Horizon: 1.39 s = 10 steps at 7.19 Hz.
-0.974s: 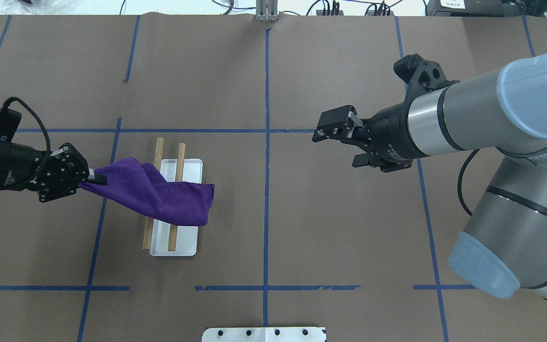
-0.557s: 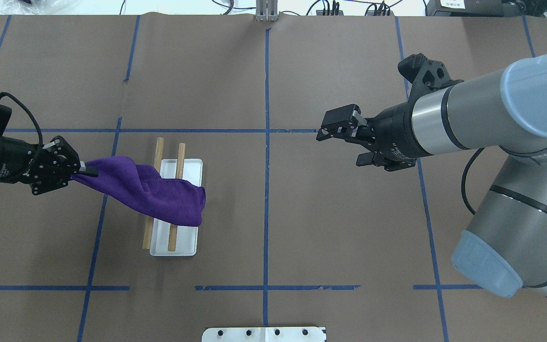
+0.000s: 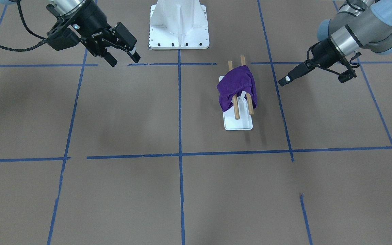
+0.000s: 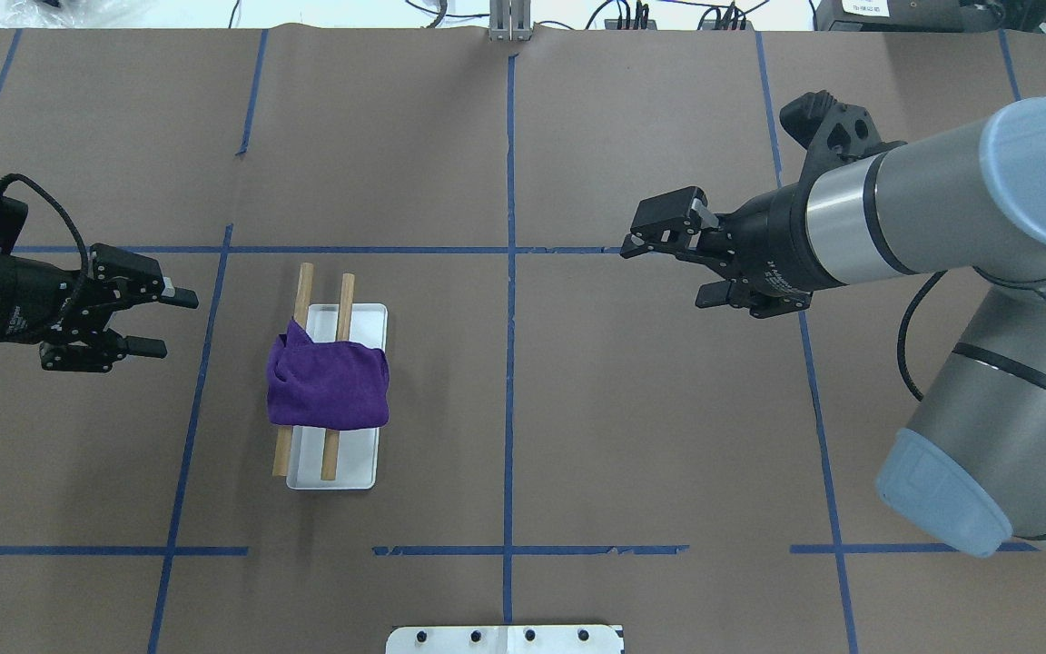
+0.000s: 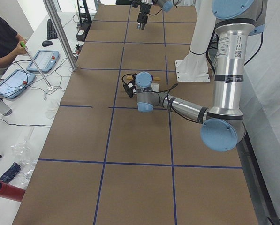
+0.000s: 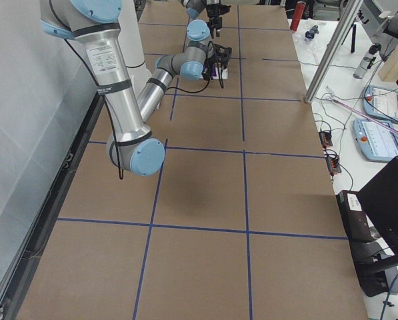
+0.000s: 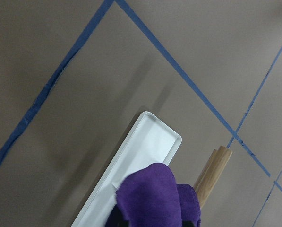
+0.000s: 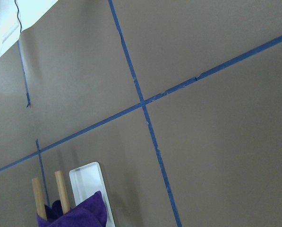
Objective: Hang towel on rack
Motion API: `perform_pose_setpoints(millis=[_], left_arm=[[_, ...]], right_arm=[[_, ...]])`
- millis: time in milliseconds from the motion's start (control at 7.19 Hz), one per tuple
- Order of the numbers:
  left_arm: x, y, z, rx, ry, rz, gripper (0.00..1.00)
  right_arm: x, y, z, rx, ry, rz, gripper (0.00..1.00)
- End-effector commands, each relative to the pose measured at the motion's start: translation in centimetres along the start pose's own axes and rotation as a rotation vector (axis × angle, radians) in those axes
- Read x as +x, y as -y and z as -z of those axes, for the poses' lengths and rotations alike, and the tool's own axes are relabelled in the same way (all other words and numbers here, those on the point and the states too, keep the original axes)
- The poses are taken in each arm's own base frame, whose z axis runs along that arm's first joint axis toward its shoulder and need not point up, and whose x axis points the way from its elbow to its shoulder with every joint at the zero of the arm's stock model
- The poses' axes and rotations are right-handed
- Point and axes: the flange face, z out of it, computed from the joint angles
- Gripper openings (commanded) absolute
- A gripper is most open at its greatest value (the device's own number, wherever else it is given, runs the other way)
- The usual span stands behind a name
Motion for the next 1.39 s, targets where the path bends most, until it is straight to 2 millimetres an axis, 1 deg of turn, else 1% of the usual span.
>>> perform_pose_setpoints(millis=[0,139,278,417,557,696,835,974,1113,1252], left_arm=[[0.0,0.9,0.6,0.021,-0.003,-0.061,1.00],[-0.8,1.9,1.1,0.041,0.008,-0.138,1.00],[-2.3,3.4,1.8,0.069,0.033,-0.232,1.00],[-5.1,5.9,3.4,0.115,0.078,-0.365,1.00],[-7.7,8.1,5.5,0.159,0.122,-0.474,1.00],[-11.2,10.0,9.2,0.212,0.178,-0.594,1.00],[-14.2,11.5,12.3,0.250,0.243,-0.713,1.00],[-16.0,13.3,16.2,0.300,0.322,-0.838,1.00],[-17.4,14.9,19.1,0.307,0.424,-0.957,1.00],[-18.6,15.8,21.0,0.276,0.497,-1.016,1.00]], right_arm=[[2.4,1.9,0.4,0.023,-0.039,0.022,1.00],[4.6,3.7,1.1,0.039,-0.075,0.046,1.00],[8.5,6.4,2.4,0.047,-0.134,0.102,1.00],[13.2,9.6,4.0,0.058,-0.208,0.214,1.00],[17.6,13.8,6.2,0.051,-0.256,0.250,1.00],[22.3,17.9,9.6,0.040,-0.278,0.284,1.00],[28.2,20.5,11.8,0.022,-0.334,0.384,1.00],[33.3,23.0,14.2,0.009,-0.401,0.457,1.00],[36.9,25.1,16.6,-0.043,-0.466,0.530,1.00],[39.6,26.3,19.2,-0.107,-0.517,0.595,1.00]])
